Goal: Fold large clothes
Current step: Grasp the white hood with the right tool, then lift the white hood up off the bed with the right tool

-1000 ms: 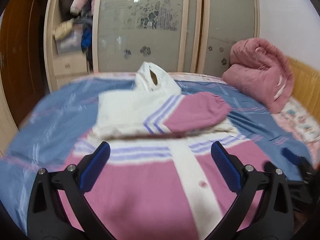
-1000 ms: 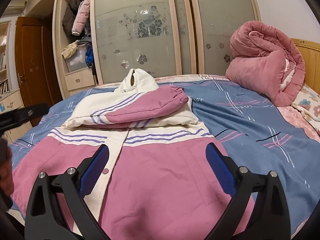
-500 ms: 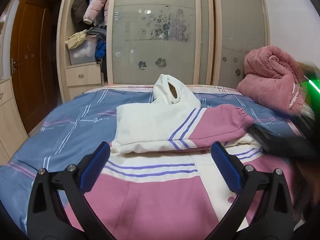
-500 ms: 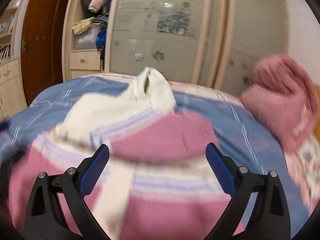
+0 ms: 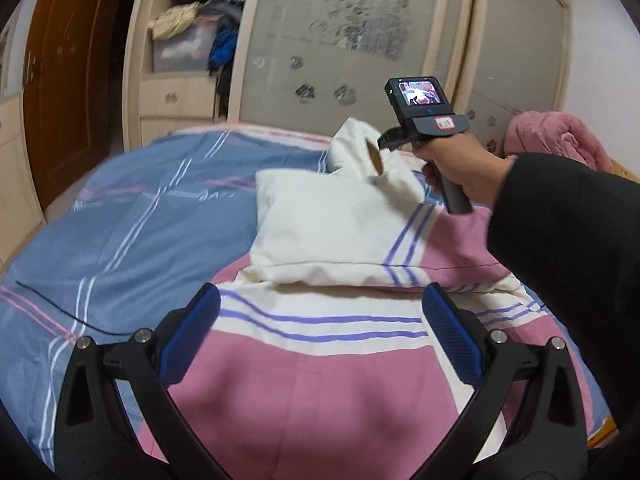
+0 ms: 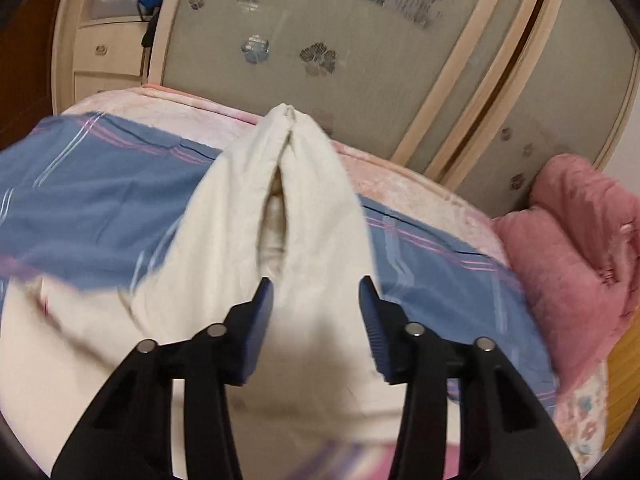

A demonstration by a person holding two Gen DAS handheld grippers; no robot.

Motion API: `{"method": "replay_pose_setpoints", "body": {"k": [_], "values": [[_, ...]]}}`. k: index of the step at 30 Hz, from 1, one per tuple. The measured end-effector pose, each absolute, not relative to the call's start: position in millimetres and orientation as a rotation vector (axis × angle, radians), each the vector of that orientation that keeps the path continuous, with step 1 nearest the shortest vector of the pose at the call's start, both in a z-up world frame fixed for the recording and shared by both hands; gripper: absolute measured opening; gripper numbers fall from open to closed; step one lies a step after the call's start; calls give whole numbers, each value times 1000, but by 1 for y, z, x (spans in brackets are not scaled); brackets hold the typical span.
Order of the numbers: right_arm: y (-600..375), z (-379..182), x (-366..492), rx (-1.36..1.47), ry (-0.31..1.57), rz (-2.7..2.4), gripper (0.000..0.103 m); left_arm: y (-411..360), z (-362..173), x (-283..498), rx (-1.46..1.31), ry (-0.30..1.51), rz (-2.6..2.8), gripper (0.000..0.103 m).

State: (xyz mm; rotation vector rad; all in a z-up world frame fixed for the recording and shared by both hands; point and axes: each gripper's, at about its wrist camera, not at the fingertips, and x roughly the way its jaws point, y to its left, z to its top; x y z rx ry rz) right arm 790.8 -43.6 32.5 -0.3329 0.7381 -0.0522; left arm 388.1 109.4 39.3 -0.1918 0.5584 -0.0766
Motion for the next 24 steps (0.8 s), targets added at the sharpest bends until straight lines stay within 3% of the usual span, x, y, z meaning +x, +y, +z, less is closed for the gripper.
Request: {"method": "replay_pose_setpoints", "body": {"k": [9, 11, 12, 13, 15, 24], "values": [[-26, -4, 864, -400, 854, -169, 45, 115, 27, 399, -225, 603, -102, 101], [-32, -12, 872, -364, 879, -165, 34, 115, 27, 399, -236, 608, -115, 101], [-36, -14, 875, -349, 881, -166, 19, 114, 26, 399, -235, 609, -119, 101], [-42, -14, 875, -333, 874, -175, 11, 112, 25, 399, -225, 613, -119, 101], [-58, -8, 871, -268, 839, -183, 6, 111, 23, 400, -211, 618, -114, 101], [-164, 47, 786, 103, 683, -80, 3, 112, 28, 398, -228, 609, -114, 101]]}}
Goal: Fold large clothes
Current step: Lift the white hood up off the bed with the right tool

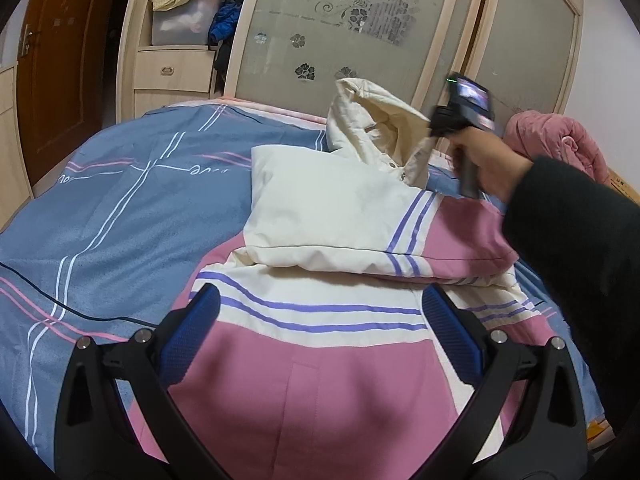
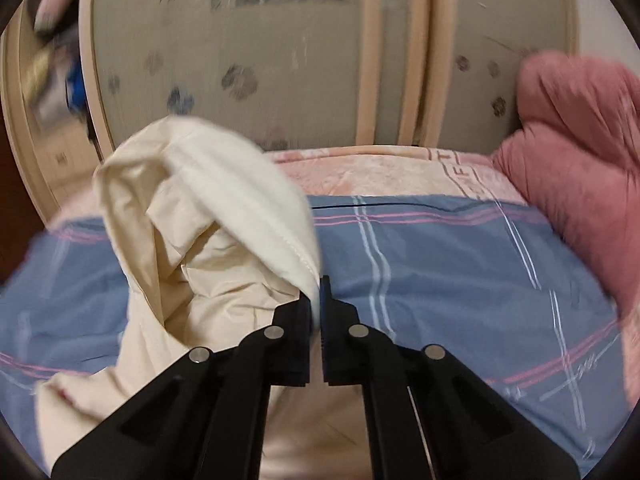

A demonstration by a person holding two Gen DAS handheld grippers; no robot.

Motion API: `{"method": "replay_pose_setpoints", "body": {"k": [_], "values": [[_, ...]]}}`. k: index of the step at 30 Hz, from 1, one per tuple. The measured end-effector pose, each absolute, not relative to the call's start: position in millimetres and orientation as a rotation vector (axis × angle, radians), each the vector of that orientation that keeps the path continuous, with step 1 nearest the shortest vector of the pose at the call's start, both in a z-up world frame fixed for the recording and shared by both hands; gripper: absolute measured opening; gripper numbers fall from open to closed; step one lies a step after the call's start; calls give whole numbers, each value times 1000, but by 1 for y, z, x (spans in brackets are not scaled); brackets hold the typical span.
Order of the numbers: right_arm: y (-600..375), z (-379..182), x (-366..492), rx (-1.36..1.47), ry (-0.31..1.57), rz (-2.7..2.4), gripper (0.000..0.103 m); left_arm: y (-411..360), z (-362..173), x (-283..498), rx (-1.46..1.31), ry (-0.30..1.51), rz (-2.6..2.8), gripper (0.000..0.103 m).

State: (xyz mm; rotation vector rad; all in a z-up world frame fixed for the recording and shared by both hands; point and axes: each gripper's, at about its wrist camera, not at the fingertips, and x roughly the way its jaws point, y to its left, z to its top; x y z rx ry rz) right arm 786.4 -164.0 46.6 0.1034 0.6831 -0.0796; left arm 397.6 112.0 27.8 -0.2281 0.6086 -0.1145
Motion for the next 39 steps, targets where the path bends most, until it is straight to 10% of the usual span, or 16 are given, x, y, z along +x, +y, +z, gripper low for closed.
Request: {"method": "replay_pose_setpoints", "body": {"k": [14, 24, 39], "values": [[-270, -46, 680, 416, 775, -7, 3, 96, 30, 390, -246, 628, -180, 101], [-268, -18, 692, 552, 747, 41, 52, 108, 23, 400, -314, 656, -206, 101], [-187, 15, 755, 1287, 555, 544, 57, 117, 23, 399, -358, 641, -198, 101]]}}
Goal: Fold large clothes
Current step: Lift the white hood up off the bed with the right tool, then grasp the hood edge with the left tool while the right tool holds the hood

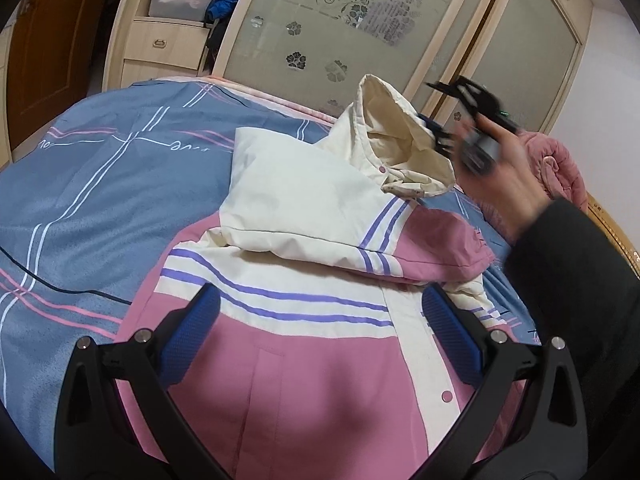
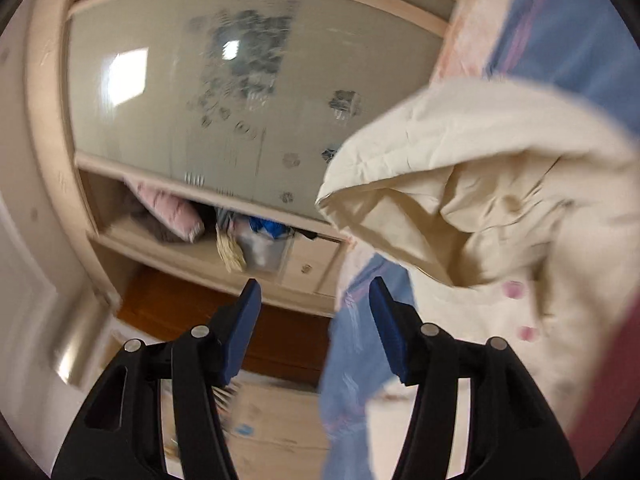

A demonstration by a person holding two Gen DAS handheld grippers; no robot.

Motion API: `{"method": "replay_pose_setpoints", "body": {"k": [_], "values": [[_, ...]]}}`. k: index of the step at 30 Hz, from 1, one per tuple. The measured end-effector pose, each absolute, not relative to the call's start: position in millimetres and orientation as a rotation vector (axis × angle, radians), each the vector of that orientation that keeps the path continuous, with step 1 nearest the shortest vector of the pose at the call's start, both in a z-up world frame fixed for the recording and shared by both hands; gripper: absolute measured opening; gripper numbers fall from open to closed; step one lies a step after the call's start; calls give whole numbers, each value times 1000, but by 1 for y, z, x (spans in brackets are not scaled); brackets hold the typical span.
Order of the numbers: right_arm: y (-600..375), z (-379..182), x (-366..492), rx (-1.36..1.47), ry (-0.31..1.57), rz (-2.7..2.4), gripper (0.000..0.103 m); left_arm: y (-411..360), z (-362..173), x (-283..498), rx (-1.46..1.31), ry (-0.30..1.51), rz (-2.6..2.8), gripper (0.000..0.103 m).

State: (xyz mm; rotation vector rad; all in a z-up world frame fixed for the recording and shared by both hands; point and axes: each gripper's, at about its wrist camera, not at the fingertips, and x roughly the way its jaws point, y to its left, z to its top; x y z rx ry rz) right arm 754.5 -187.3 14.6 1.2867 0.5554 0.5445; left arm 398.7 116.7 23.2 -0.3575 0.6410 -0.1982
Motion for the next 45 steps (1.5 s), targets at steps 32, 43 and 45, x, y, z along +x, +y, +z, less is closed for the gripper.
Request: {"method": "replay_pose_setpoints", "body": {"k": [32, 43, 45], "values": [[-249, -24, 580, 1247, 466, 674, 9, 126, 28, 392, -467, 636, -302, 101], [-234, -70, 546, 1391, 475, 802, 9, 98, -27, 430, -933, 663, -524, 101], [-232, -67, 545, 1379, 470, 816, 9, 92, -35, 441, -1039, 647, -542, 101]]}}
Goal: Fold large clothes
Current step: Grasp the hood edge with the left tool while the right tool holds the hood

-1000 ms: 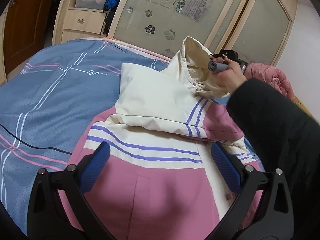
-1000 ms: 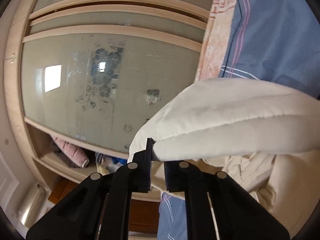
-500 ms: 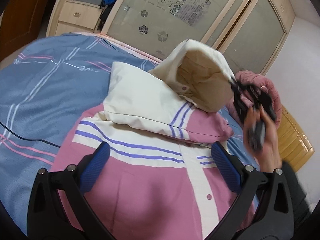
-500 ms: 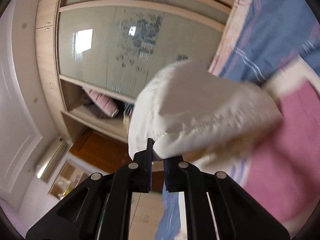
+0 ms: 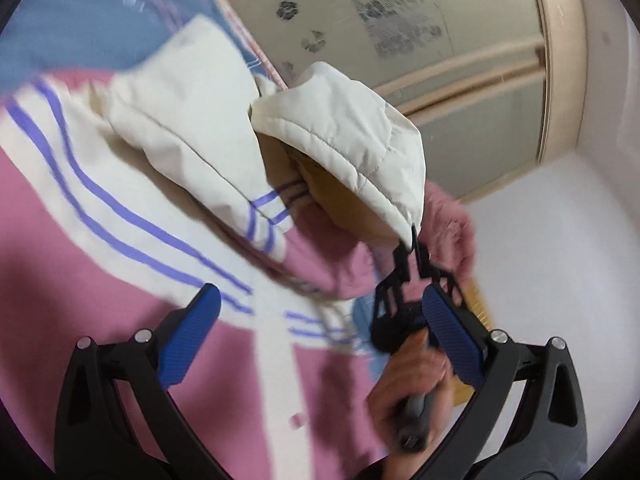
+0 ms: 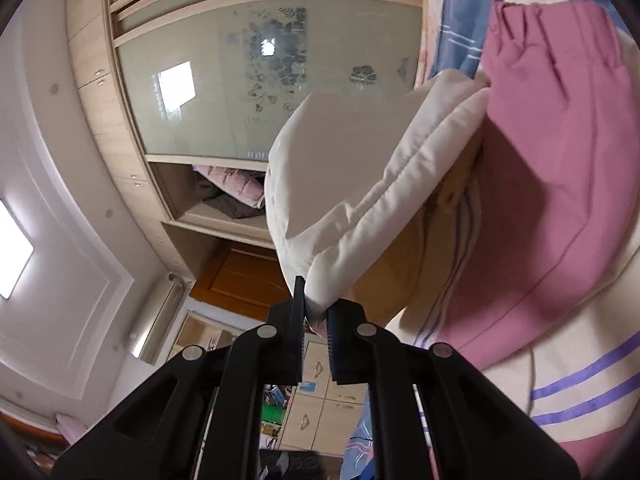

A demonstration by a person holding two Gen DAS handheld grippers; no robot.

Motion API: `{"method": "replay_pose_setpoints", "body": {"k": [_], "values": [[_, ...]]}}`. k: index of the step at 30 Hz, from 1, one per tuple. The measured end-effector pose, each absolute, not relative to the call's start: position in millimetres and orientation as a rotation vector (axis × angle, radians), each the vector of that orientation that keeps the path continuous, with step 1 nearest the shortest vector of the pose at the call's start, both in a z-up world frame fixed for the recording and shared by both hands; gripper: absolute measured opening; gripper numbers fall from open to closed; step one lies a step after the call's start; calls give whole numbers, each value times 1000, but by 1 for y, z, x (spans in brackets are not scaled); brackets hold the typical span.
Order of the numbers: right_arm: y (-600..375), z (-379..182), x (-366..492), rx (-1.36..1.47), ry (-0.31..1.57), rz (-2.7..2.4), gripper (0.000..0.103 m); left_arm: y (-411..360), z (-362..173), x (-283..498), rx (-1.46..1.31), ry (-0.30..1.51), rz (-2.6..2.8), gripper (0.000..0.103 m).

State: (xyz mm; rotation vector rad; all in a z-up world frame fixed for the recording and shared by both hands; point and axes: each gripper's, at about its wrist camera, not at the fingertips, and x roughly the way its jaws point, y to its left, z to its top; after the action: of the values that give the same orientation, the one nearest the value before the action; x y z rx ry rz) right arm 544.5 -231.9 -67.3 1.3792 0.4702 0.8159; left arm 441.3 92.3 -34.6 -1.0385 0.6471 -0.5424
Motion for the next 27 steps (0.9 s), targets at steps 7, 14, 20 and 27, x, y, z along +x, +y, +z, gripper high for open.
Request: {"method": "replay_pose_setpoints", "body": {"k": [7, 14, 20, 27], "values": [[-230, -68, 544, 1426, 494, 875, 9, 67, -12, 489, -1126, 575, -582, 101], [-235, -72, 541, 1483, 500, 897, 9, 49, -24, 555, -1218, 606, -516, 92], [-231, -78, 541, 1463, 545, 887, 9, 52, -21, 558, -1255, 511, -476, 13], [-219, -60, 518, 1341, 604, 902, 9, 65, 32, 504, -937, 465, -459, 13]]}}
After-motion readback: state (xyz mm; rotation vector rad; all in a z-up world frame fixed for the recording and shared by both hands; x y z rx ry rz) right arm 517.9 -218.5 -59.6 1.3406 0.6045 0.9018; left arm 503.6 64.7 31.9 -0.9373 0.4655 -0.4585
